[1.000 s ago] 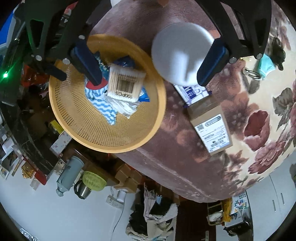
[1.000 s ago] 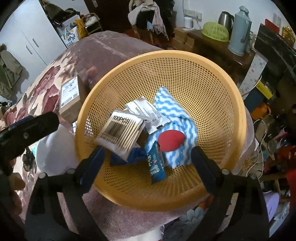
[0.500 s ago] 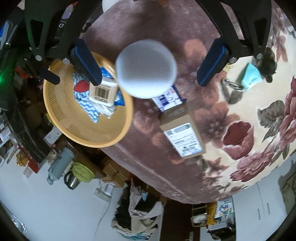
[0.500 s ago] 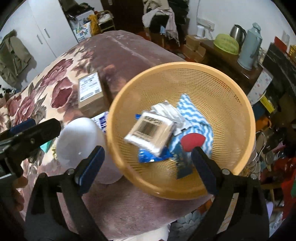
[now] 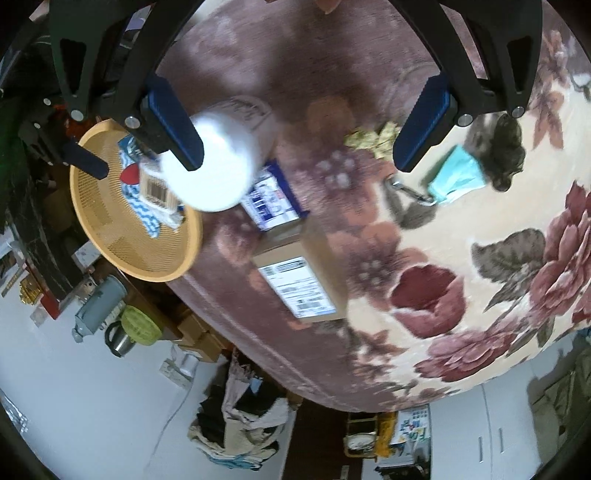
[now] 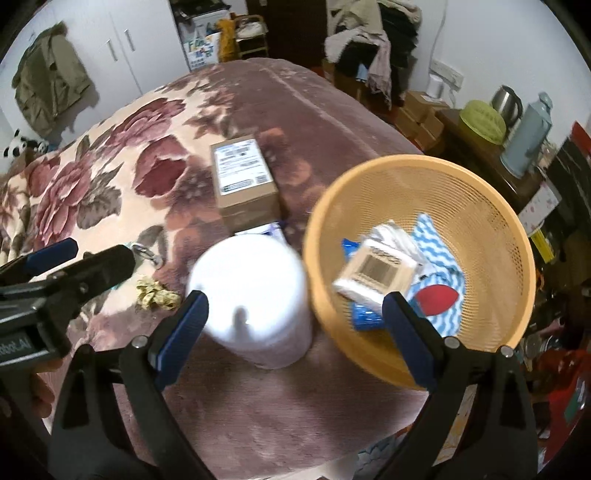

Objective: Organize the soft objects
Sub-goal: 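Withdraw both grippers from the basket back over the blanket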

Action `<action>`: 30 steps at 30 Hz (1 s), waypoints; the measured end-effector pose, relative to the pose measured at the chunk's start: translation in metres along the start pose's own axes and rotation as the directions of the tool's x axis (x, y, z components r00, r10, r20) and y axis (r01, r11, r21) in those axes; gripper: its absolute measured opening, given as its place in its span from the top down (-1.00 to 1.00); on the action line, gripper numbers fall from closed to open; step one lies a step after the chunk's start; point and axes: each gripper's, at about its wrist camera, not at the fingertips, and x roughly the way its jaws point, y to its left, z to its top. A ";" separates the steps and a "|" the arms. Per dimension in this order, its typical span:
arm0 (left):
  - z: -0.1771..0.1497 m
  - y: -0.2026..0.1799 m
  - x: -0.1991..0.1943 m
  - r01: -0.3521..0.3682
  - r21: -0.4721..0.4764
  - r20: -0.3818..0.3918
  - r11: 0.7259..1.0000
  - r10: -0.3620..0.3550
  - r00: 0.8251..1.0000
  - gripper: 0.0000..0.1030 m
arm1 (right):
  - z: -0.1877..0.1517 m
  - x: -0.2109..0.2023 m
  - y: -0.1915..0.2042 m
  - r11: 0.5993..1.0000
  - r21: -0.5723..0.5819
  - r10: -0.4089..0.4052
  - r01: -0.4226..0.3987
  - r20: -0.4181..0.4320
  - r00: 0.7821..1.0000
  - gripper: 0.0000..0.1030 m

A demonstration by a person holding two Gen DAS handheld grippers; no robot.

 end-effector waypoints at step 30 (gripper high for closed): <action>-0.074 0.158 -0.007 -0.130 -0.144 -0.086 0.981 0.119 0.989 -0.99 | -0.036 0.033 0.151 0.976 -0.203 0.063 -0.082 -0.097 0.993 -0.87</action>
